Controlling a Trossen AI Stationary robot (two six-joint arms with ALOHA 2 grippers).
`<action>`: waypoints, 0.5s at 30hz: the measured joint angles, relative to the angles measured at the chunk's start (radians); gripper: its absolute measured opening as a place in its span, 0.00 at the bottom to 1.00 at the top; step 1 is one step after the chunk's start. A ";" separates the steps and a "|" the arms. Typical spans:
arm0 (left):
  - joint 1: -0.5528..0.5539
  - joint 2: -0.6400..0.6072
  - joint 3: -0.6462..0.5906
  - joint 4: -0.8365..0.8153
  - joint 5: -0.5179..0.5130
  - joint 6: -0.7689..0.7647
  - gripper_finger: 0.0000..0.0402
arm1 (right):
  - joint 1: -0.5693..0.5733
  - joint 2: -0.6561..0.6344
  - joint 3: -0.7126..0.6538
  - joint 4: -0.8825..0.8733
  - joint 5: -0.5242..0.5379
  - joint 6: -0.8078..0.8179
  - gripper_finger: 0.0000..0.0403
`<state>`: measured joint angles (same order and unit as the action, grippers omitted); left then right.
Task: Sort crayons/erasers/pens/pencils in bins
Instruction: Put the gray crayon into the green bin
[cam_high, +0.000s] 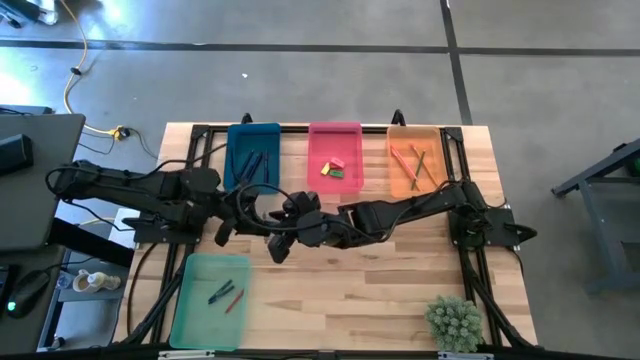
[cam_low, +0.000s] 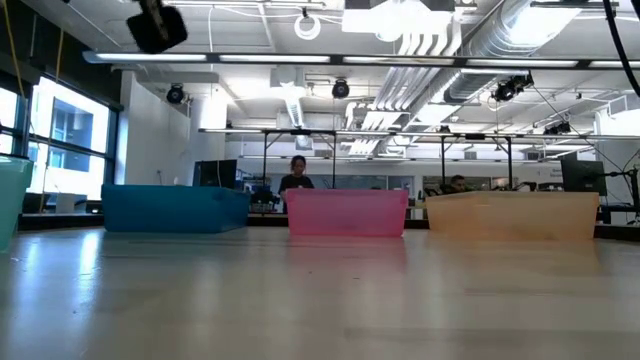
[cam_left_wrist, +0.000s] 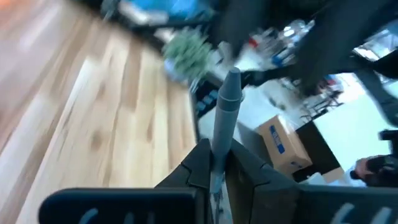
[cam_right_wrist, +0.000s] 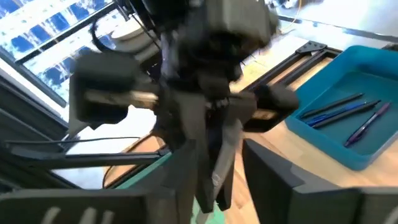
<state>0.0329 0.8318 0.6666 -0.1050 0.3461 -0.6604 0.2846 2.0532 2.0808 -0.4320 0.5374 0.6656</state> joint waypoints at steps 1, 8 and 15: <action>-0.007 0.000 0.000 -0.037 -0.009 -0.015 0.04 | -0.003 -0.009 0.000 -0.011 -0.009 -0.010 0.32; -0.130 -0.003 0.000 -0.346 -0.137 -0.136 0.04 | -0.019 -0.082 0.000 -0.175 -0.041 -0.023 0.42; -0.359 -0.003 0.000 -0.548 -0.254 -0.345 0.04 | -0.033 -0.101 0.000 -0.322 -0.044 -0.020 0.42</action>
<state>-0.3257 0.8288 0.6666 -0.6535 0.0920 -1.0058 0.2514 1.9519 2.0811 -0.7542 0.4939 0.6456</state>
